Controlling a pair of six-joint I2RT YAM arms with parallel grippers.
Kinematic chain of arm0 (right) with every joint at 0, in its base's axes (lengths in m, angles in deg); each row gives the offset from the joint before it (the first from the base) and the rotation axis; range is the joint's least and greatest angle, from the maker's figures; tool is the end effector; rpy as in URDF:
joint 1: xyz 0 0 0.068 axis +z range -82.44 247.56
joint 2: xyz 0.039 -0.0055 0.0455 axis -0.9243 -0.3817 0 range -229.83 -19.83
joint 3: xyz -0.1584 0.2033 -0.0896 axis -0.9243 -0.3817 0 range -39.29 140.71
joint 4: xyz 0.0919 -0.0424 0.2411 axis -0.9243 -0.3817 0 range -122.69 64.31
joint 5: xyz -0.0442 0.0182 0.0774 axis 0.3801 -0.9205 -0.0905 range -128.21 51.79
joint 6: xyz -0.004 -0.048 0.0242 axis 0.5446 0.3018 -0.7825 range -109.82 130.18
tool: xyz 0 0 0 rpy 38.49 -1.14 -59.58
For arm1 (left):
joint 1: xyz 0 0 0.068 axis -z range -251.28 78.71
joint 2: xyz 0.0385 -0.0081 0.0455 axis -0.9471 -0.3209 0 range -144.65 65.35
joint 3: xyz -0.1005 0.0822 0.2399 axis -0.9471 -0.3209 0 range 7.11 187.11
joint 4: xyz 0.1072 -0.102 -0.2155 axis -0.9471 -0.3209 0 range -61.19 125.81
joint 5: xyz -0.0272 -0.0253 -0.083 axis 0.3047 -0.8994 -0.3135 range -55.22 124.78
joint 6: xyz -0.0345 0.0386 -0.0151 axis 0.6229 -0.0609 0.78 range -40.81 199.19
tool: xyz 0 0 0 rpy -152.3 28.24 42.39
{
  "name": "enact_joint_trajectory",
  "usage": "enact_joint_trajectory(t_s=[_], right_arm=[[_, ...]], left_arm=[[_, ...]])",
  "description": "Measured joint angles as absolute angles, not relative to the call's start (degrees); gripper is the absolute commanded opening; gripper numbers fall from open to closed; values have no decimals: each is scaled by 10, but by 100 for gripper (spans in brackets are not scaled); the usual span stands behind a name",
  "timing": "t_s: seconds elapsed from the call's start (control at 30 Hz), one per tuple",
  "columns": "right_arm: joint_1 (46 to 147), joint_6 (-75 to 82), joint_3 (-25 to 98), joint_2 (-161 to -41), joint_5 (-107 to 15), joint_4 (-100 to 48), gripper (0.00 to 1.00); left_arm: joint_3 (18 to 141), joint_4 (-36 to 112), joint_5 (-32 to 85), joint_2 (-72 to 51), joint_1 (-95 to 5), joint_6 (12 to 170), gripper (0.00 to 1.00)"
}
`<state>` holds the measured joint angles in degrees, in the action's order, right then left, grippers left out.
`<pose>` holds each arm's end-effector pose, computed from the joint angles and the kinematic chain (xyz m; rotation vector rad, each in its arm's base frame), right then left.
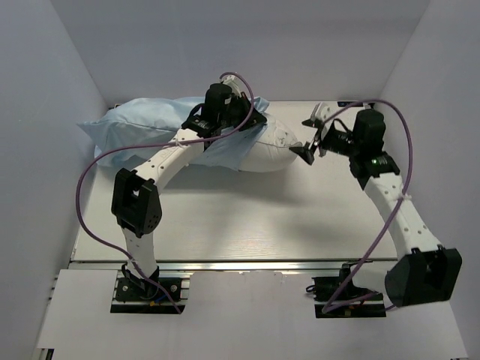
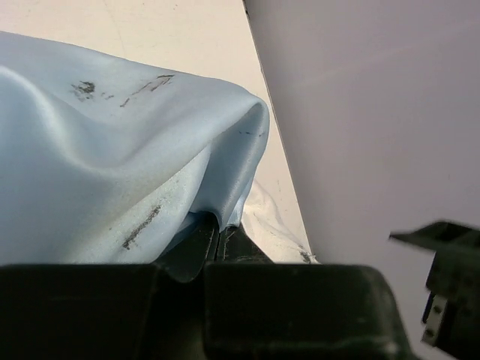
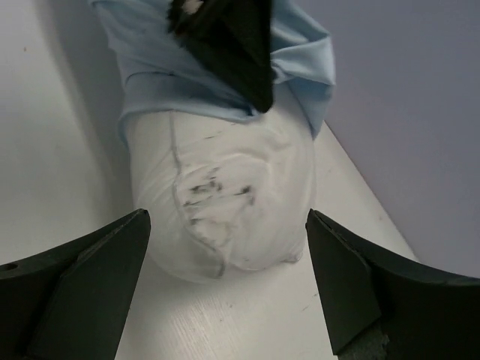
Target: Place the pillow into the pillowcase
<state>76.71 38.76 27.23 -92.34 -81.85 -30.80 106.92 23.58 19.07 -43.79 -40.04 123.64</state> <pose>0.2809 0.0701 0.3803 -1.0427 1.3787 0.4200 0.3872 -0.2462 0.3425 -0.0458 2.1099 -1.1055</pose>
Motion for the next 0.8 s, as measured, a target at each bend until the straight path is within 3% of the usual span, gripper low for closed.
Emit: enact_joint_trajectory(t_s=[0.2,0.47,0.53,0.57,0.63,0.67,0.77,0.8], right_arm=[[817,510,161,-879,-791,-260,89],[903,619,180,-1013,-639,-198,87],[911,641,205,-1051,-611,-180,76],[913,647,221,-1068,-602,-179,56],[916,649,273,-1114,-592,-189,33],[916,641,310,-1138,-591,-209,17],[915,567,438,-1207,-611,-283,0],[913,527,489,-1227,-626,-316,0]], left_arm=[[1069,238,188,-433,-416,1236,0],[1088,229,177,-433,-423,1236,0],[1095,228,175,-433,-423,1236,0],[1099,227,174,-433,-423,1236,0],[1107,224,170,-433,-424,1236,0],[1113,222,166,-433,-424,1237,0],[1137,209,164,-433,-428,1237,0],[1151,198,163,-433,-430,1237,0]])
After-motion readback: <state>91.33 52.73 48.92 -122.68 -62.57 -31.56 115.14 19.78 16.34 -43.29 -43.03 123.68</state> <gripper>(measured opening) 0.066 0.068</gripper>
